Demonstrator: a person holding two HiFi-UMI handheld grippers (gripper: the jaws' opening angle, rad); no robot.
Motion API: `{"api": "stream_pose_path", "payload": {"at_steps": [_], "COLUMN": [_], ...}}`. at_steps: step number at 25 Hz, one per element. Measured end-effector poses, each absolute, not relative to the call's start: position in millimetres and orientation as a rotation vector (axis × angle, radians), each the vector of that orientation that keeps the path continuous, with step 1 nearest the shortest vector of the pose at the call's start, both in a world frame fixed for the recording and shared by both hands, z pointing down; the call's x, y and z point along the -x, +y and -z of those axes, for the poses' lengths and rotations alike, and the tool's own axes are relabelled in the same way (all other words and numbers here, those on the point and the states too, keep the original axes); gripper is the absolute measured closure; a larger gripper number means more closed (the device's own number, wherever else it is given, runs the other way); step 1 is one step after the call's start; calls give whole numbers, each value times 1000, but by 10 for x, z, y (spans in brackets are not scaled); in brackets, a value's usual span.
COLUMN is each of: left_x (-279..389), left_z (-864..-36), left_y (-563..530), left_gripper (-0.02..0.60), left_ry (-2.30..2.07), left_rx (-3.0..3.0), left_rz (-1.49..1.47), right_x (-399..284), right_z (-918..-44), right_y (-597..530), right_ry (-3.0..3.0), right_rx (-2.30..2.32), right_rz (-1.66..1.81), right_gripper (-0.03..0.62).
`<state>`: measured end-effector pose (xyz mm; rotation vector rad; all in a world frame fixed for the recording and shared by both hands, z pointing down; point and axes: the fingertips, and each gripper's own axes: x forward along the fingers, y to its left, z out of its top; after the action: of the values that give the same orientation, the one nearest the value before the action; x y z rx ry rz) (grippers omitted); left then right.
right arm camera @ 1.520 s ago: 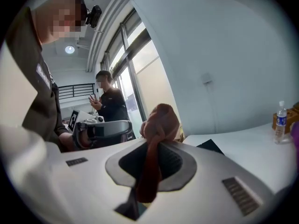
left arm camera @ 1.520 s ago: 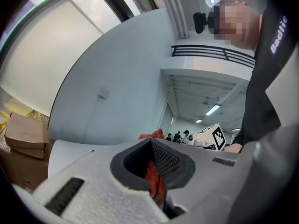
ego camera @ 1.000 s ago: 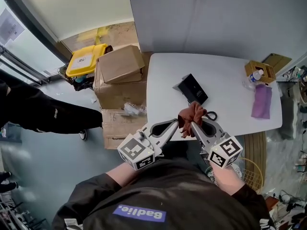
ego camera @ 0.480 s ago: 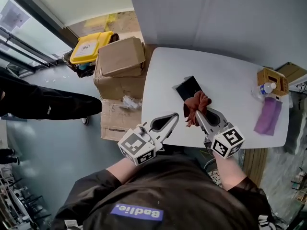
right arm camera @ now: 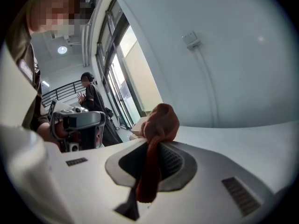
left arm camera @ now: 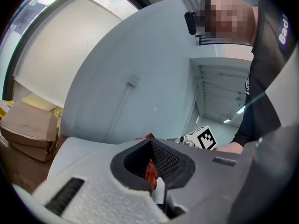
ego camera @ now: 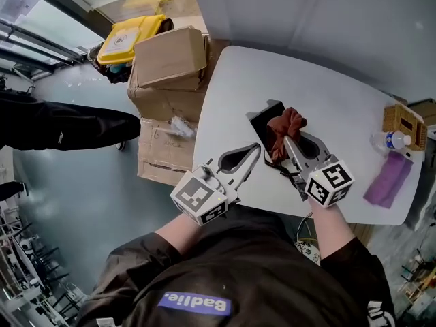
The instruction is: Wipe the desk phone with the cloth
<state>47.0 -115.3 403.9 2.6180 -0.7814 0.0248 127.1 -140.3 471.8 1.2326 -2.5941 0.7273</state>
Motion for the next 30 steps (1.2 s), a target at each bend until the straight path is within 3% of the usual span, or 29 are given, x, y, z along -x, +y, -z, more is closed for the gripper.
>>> {"api": "stream_pose_path", "payload": {"at_steps": [12, 30], "left_x": [-431, -609], "left_z": [-4252, -4233], "left_y": [-1169, -1043], "left_gripper": [568, 568], "left_ry": [-863, -832], "left_rx": [-2560, -2567], "left_rz": [-69, -86], "right_x": [-1169, -1656], "right_z": [-5518, -6066], "right_y": [-1845, -1185], "right_ry": [-2469, -2323], "right_rx": [-1172, -1131], "right_rz": [-788, -858], "right_gripper": [545, 545]}}
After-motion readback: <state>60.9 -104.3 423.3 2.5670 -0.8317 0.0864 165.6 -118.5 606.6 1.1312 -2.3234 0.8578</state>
